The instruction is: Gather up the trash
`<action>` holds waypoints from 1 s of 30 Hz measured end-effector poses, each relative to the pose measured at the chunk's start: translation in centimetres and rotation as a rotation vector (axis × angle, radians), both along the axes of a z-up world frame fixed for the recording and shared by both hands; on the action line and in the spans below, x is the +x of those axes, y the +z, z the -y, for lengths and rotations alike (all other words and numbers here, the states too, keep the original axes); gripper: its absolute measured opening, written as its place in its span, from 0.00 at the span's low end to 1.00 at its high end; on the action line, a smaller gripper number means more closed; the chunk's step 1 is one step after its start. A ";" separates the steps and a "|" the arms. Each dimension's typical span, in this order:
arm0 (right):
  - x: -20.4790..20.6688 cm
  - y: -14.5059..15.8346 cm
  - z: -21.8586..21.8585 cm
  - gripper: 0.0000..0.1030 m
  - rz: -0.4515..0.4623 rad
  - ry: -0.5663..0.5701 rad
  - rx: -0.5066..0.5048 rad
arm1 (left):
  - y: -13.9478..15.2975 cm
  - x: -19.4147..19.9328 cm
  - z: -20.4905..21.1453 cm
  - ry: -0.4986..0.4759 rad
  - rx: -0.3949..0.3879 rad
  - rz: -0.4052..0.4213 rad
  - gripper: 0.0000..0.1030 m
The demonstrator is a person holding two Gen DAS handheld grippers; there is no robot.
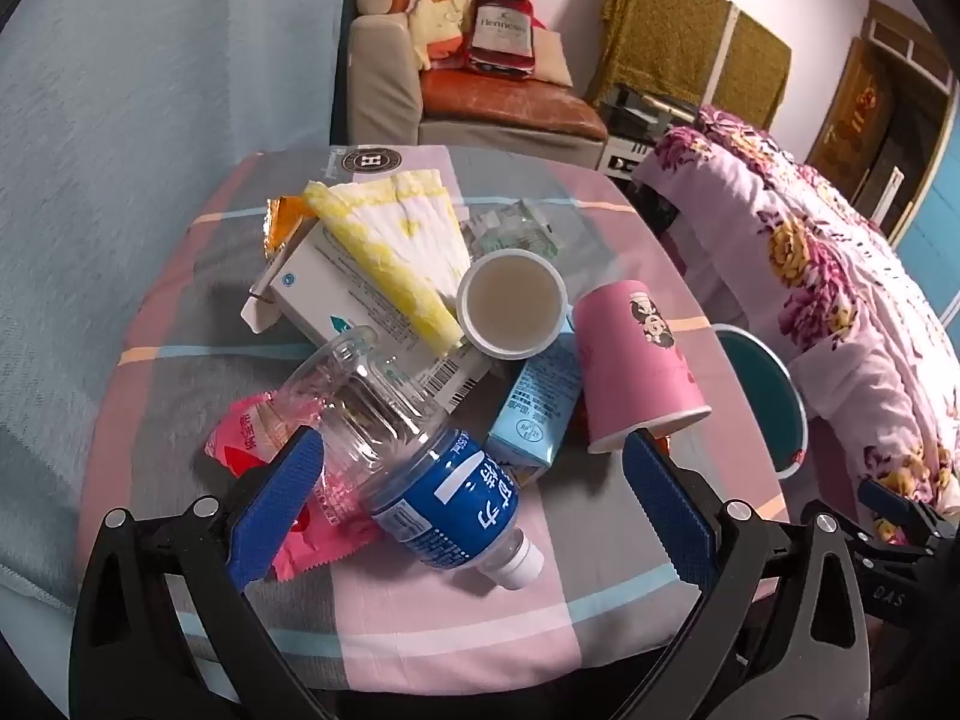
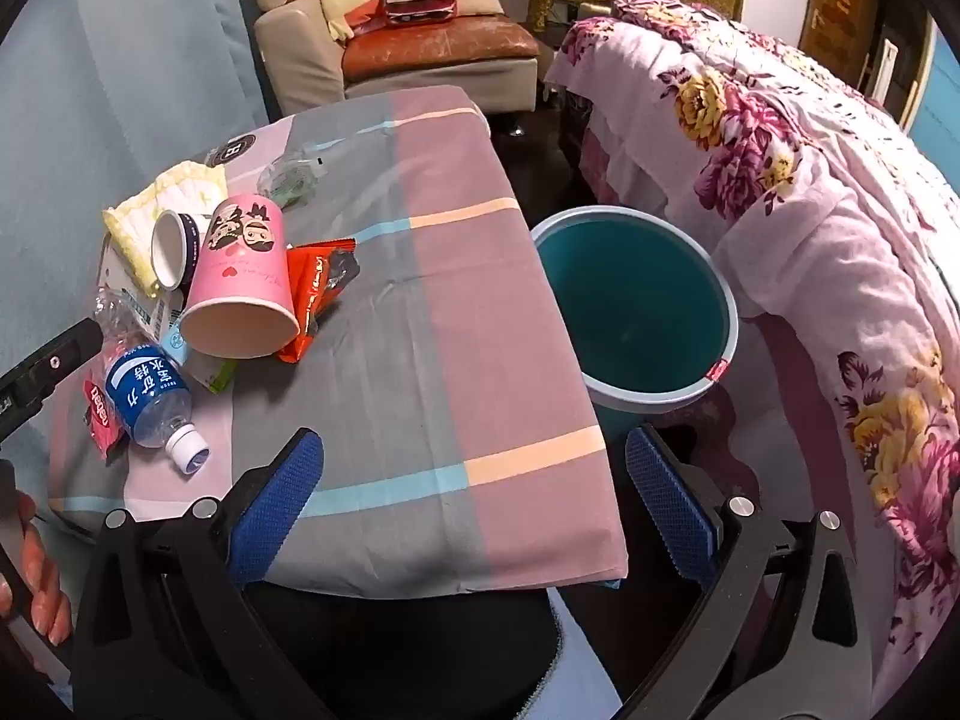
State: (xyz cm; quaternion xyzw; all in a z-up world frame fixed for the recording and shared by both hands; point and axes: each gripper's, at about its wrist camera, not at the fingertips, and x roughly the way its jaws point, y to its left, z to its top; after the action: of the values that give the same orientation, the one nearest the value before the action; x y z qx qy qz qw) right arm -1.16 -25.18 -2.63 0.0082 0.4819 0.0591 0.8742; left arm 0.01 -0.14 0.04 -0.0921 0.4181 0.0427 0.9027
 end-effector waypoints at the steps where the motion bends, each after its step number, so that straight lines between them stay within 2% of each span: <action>1: 0.0 0.1 -0.2 0.94 -0.002 0.002 0.008 | 0.0 0.0 0.1 -0.002 0.003 0.001 0.97; 2: 0.2 0.0 0.4 0.94 -0.008 -0.003 0.040 | 0.0 0.1 0.2 -0.005 0.006 0.002 0.97; 10: 0.5 0.2 1.8 0.94 -0.007 -0.016 0.040 | -0.1 -0.1 0.0 -0.004 -0.007 -0.006 0.97; 30: 0.9 0.6 1.4 0.94 -0.024 -0.032 0.033 | 0.4 -0.7 -0.4 0.022 -0.012 -0.021 0.97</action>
State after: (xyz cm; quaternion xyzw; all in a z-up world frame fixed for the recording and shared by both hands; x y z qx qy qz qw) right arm -0.29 -26.55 -2.06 0.0311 0.4911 0.0530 0.8689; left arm -0.65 0.23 0.47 -0.1014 0.4266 0.0510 0.8973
